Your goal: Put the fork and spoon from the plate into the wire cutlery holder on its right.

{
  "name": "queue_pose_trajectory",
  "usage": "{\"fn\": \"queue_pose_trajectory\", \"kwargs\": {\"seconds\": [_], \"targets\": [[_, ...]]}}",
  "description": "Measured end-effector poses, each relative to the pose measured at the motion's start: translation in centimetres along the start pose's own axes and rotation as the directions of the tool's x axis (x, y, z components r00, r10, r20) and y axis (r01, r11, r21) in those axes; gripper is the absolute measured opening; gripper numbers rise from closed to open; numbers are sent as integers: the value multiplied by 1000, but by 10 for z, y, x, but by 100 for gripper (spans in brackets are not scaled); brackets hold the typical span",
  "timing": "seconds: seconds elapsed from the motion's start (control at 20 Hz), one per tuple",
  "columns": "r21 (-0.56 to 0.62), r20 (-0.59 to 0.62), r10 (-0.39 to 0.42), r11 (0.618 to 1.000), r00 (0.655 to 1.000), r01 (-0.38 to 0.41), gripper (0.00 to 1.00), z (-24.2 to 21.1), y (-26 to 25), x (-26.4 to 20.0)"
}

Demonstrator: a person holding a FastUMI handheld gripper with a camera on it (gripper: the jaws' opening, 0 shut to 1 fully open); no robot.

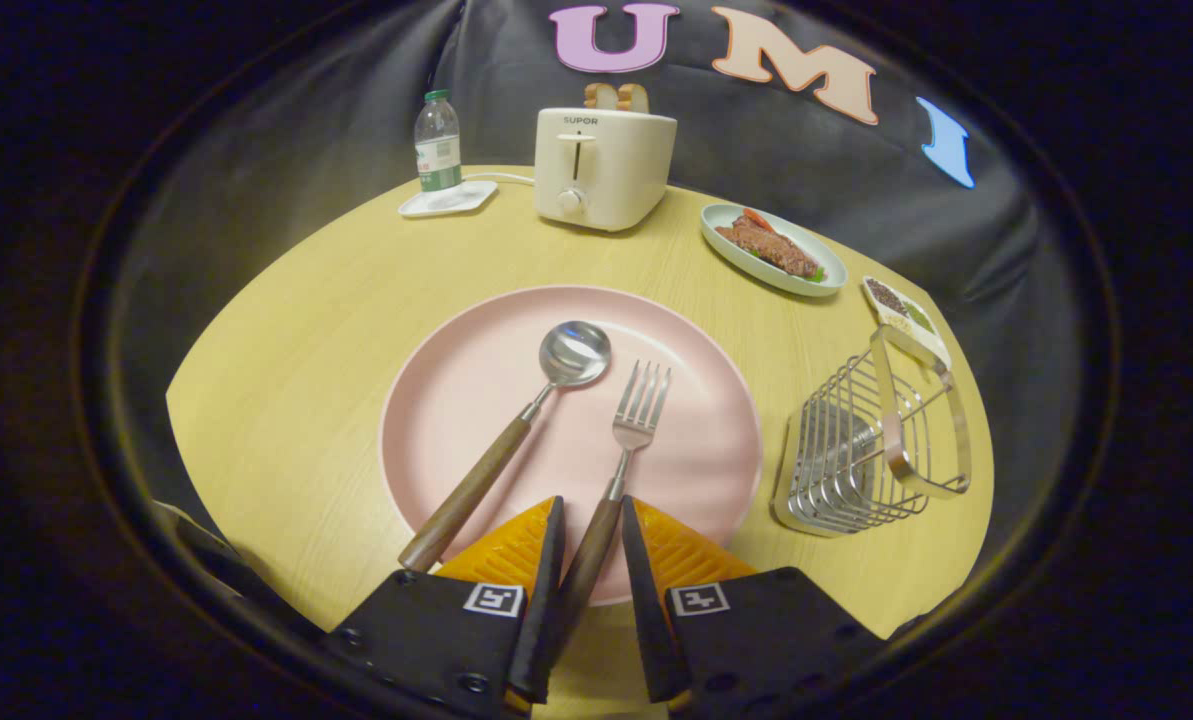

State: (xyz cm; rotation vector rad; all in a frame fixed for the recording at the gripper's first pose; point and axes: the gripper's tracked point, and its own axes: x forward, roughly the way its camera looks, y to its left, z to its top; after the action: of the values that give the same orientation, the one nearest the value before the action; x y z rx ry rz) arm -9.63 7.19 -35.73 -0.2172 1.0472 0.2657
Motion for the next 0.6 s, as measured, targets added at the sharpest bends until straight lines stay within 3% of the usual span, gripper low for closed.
{"fn": "queue_pose_trajectory", "kwargs": {"seconds": [0.2,0.6], "targets": [[12,-30,-37,999,999,37,32,-1,-8,-1],[83,-66,-30,996,997,35,10,-3,-10,3]]}}
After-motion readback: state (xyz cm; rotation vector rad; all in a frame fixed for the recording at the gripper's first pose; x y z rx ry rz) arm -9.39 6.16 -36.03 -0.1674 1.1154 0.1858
